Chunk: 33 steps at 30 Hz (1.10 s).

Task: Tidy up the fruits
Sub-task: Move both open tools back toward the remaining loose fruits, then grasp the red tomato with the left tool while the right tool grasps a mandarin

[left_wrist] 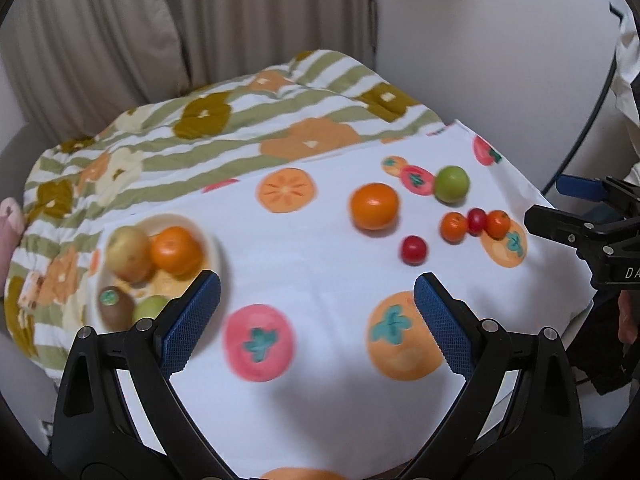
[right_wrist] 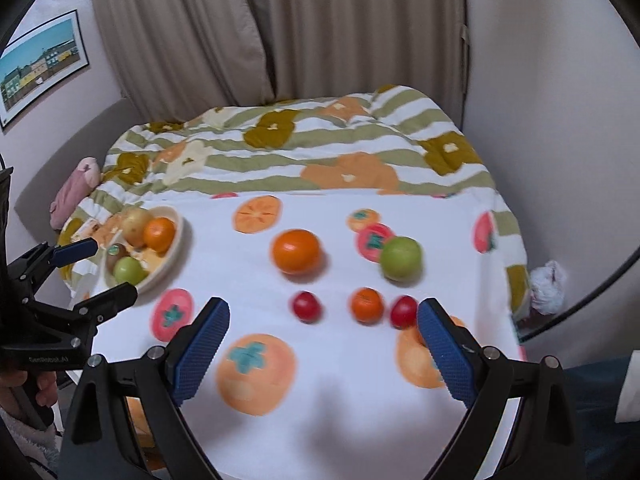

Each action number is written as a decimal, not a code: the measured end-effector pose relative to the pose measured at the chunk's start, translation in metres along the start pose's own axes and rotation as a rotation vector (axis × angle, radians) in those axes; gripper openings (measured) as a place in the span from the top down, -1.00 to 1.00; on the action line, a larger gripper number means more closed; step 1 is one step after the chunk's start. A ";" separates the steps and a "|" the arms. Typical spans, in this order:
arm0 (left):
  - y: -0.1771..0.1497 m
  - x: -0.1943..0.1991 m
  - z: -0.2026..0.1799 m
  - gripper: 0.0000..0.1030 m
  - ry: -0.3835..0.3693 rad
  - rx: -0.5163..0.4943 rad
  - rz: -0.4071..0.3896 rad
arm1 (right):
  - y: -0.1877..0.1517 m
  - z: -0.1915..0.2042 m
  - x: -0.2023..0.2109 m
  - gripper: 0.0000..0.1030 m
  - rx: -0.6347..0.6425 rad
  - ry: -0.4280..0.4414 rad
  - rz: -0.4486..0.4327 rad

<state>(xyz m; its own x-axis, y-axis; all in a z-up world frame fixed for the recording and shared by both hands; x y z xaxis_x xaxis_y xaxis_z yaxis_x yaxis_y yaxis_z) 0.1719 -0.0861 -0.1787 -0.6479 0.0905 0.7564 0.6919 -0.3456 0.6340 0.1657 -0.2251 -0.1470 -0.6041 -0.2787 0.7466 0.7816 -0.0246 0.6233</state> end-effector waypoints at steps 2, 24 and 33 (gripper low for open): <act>0.000 -0.009 -0.017 -0.99 -0.013 -0.018 0.011 | -0.007 -0.016 -0.002 -0.83 -0.008 -0.009 0.015; -0.008 -0.109 -0.119 -0.41 -0.086 -0.269 0.086 | -0.054 -0.085 -0.065 -0.73 0.033 -0.085 0.137; -0.011 -0.120 -0.126 -0.12 -0.098 -0.281 0.108 | -0.059 -0.091 -0.074 -0.65 0.019 -0.064 0.156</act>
<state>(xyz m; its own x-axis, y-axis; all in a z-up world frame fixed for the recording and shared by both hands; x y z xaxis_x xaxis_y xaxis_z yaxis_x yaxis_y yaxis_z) 0.2019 -0.2106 -0.2974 -0.5324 0.1237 0.8374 0.6311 -0.6013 0.4901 0.1782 -0.2902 -0.2600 -0.4845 -0.2162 0.8477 0.8641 0.0329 0.5023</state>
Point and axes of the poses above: each gripper's, at about its wrist camera, not at the fingertips, and x roughly against the way its jaws point, z to its left, y to its top, the point moved 9 cm from there along -x, roughly the way its jaws point, and after that the axes turned 8 degrees about y, right-handed, at the moved point
